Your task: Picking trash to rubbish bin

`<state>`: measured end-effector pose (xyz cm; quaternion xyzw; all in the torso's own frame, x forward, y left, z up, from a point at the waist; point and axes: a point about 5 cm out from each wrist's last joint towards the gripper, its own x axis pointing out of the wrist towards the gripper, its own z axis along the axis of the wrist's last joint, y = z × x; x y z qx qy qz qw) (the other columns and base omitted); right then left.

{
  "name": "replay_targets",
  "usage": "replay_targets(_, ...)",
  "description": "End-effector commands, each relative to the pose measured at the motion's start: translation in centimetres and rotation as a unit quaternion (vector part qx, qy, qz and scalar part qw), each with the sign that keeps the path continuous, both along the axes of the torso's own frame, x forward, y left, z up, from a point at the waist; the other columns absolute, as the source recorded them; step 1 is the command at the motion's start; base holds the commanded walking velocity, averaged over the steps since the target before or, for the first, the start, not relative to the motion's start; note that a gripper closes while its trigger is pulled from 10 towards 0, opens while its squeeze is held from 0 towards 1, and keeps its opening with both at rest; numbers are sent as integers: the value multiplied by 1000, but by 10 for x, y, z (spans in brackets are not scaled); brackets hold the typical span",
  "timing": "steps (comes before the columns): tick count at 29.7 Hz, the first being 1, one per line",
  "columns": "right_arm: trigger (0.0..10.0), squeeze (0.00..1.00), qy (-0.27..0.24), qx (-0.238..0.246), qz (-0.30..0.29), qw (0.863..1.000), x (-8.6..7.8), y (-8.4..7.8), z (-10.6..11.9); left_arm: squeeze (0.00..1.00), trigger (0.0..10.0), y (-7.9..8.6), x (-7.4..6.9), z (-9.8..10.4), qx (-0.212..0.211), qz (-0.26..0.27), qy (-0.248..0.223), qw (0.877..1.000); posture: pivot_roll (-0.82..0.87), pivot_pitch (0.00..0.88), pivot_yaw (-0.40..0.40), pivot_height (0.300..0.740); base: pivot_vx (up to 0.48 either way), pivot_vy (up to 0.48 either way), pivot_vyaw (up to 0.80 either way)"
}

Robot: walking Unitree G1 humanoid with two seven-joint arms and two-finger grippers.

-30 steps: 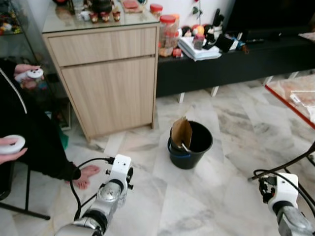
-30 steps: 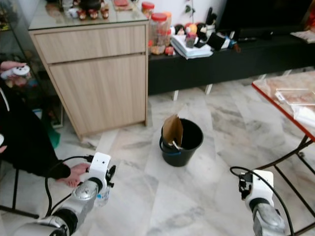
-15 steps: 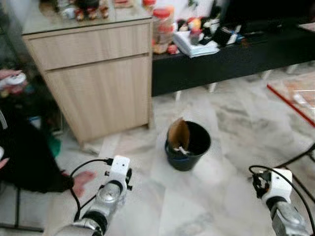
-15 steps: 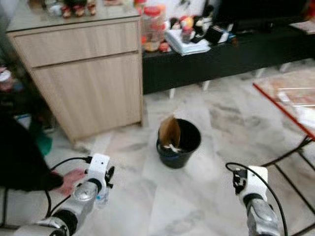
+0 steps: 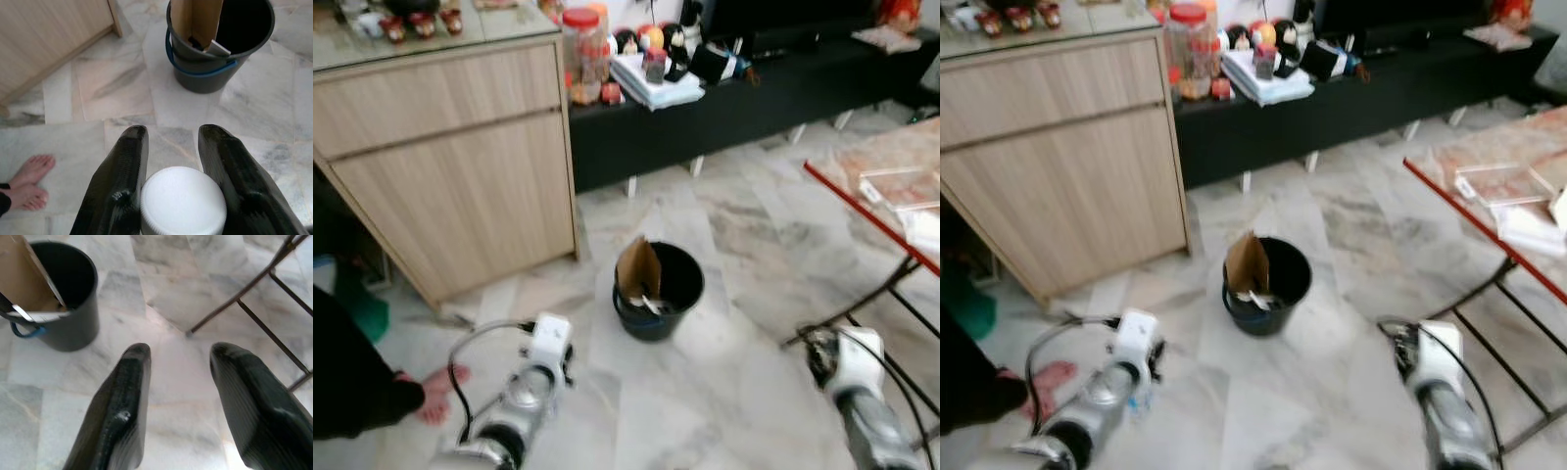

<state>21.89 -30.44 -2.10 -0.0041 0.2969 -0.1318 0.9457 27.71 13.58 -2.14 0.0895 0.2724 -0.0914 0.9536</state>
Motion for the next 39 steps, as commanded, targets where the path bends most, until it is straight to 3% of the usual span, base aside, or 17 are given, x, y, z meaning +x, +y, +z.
replay_targets(1, 10000, 0, 8, 16, -1, 1000, -1, 5, -4, 0, 10000, 11, -8, -8, 20, 6, 21, 1000, 74, 88, -77, 740, 311, 0, 0)
replay_targets(4, 10000, 0, 25, 32, 5, 999, -6, 9, -10, 0, 10000, 14, -13, -12, 23, 10, 31, 999, 69, 83, -74, 740, 311, 0, 0)
replay_targets(6, 10000, 0, 64, 29, -2, 998, -21, 9, -21, 0, 10000, 18, -22, -19, 29, 16, 50, 998, 73, 78, -75, 740, 306, 0, 0)
replay_targets(12, 10000, 0, 99, 34, -22, 994, -40, 8, -32, 0, 10000, 23, -26, -22, 26, 31, 61, 997, 79, 64, -76, 740, 300, 0, 0)
replay_targets(16, 10000, 0, 87, 42, -22, 995, -39, 11, -32, 0, 10000, 24, -27, -23, 29, 28, 62, 997, 80, 62, -71, 740, 300, 0, 0)
replay_targets(19, 10000, 0, 64, 48, -14, 997, -29, 12, -26, 0, 10000, 24, -29, -24, 31, 27, 64, 997, 72, 53, -62, 740, 296, 0, 0)
replay_targets(29, 10000, 0, 81, 55, -15, 995, -33, 22, -33, 0, 10000, 27, -34, -27, 35, 34, 72, 996, 86, 38, -66, 740, 292, 0, 0)
replay_targets(33, 10000, 0, 21, 29, -4, 999, -6, 19, -14, 0, 10000, 32, -33, -26, 36, 44, 66, 996, 85, 58, -58, 740, 289, 0, 0)
replay_targets(35, 10000, 0, 17, 24, -1, 1000, -3, 18, -12, 0, 10000, 32, -32, -26, 36, 46, 64, 996, 85, 58, -58, 740, 289, 0, 0)
replay_targets(37, 10000, 0, -33, 2, 16, 999, 34, 22, 14, 0, 10000, 34, -18, -14, 22, 63, 35, 997, 74, 79, -54, 740, 291, 0, 0)
replay_targets(39, 10000, 0, -52, 7, 15, 999, 46, 25, 23, 0, 10000, 33, -13, -10, 19, 64, 26, 997, 80, 80, -56, 740, 287, 0, 0)
